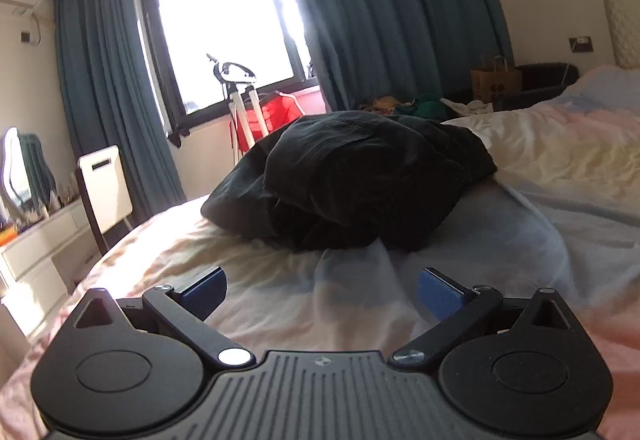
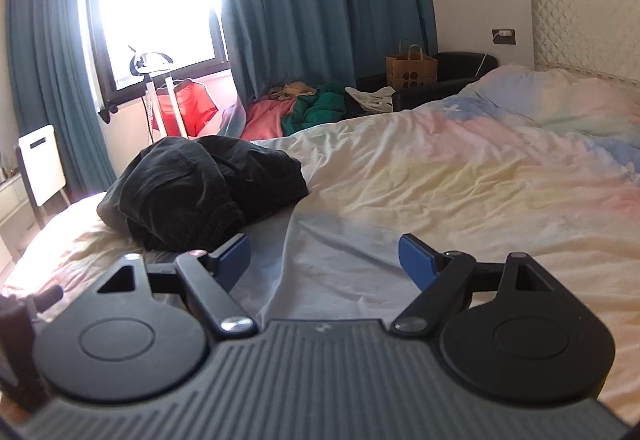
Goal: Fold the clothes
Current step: 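Grasp the black trouser cuff with the left gripper and lift it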
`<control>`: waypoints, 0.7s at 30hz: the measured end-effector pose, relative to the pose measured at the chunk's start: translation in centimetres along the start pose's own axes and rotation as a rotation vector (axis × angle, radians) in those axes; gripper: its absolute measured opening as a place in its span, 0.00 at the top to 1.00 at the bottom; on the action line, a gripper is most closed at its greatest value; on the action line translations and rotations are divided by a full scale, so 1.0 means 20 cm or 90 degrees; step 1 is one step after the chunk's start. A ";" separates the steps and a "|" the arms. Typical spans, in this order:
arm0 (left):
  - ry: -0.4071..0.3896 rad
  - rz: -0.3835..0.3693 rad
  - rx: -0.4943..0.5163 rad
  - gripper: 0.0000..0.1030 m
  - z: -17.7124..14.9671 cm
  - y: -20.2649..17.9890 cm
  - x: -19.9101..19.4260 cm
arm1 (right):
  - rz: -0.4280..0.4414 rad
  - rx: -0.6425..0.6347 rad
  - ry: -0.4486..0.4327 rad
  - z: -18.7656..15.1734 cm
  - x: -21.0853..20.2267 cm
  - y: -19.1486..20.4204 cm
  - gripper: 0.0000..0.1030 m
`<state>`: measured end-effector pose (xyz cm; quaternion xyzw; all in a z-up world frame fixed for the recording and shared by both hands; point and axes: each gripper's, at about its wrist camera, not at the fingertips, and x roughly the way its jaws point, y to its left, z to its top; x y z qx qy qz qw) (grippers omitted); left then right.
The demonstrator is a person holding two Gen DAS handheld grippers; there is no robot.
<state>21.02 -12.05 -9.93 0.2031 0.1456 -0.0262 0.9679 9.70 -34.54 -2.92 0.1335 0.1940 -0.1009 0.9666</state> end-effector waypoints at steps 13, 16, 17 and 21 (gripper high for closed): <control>-0.039 0.012 0.250 0.25 0.19 -0.61 0.77 | 0.013 0.086 0.084 -0.06 0.33 -0.12 0.20; -0.048 0.017 0.199 0.29 0.20 -0.58 0.82 | 0.016 0.095 0.098 -0.07 0.38 -0.12 0.20; -0.061 0.022 0.186 0.30 0.20 -0.58 0.83 | 0.017 0.098 0.102 -0.08 0.39 -0.13 0.20; -0.085 0.054 0.183 0.43 0.20 -0.67 0.87 | 0.019 0.109 0.118 -0.10 0.44 -0.13 0.20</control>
